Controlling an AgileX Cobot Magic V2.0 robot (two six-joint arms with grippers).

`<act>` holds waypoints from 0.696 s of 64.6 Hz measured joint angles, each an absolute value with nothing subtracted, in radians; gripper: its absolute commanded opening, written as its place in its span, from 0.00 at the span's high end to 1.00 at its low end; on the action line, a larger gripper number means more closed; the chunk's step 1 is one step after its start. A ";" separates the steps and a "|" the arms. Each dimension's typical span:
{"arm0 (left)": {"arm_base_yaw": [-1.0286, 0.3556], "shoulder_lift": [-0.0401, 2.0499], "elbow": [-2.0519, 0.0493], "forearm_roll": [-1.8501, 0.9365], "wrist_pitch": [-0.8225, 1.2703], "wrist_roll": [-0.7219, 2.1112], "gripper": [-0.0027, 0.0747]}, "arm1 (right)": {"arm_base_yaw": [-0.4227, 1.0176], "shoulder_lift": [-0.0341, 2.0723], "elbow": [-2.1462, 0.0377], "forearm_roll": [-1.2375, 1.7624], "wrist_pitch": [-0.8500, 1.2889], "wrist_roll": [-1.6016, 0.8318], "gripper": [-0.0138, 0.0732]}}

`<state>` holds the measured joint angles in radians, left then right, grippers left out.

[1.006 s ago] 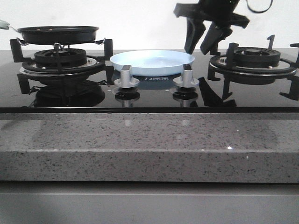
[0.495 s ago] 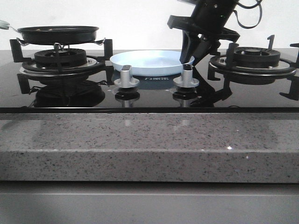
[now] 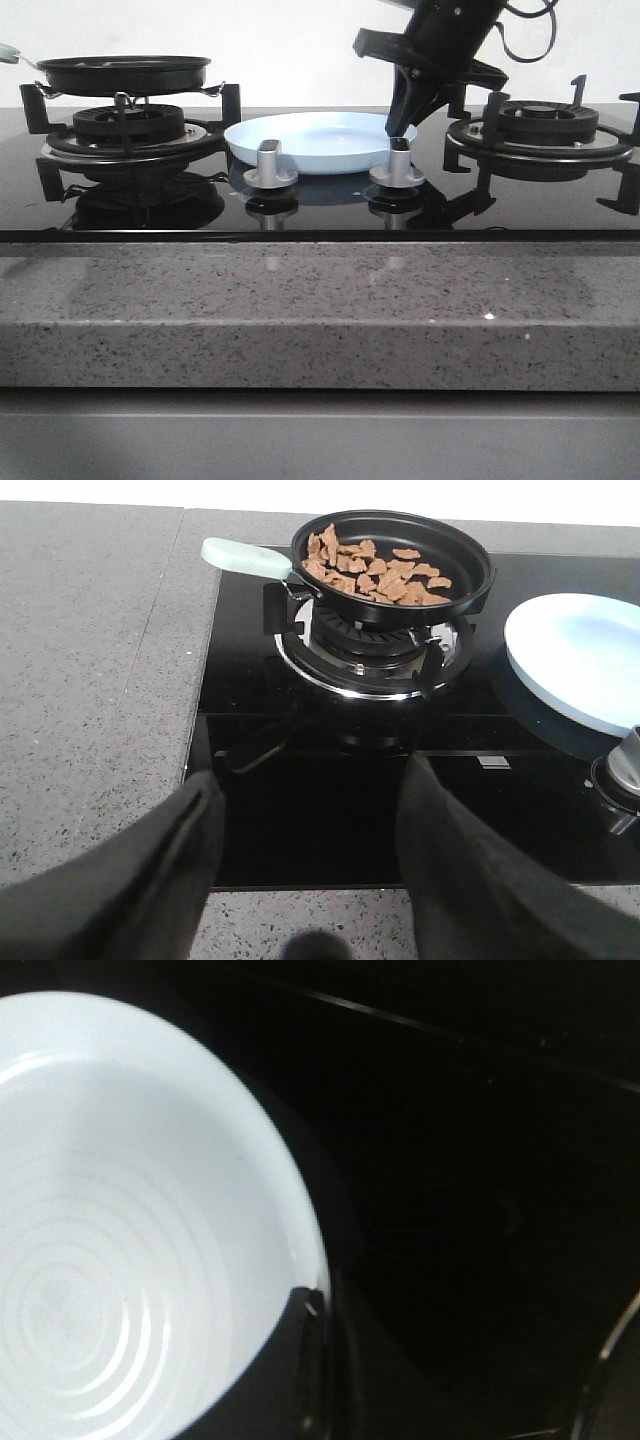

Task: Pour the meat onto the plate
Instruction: 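Grip the plate rim with the right gripper and lift it up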

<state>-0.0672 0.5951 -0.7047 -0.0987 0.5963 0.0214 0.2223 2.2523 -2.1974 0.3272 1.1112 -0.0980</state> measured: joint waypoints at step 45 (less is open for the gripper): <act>-0.067 0.595 -0.705 -0.099 0.574 0.021 0.47 | 0.233 1.790 -1.665 0.461 0.935 -0.214 0.97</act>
<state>-0.0672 0.5951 -0.7047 -0.0987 0.5742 0.0214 0.2328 1.7898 -1.6654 0.4613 0.9353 -0.2140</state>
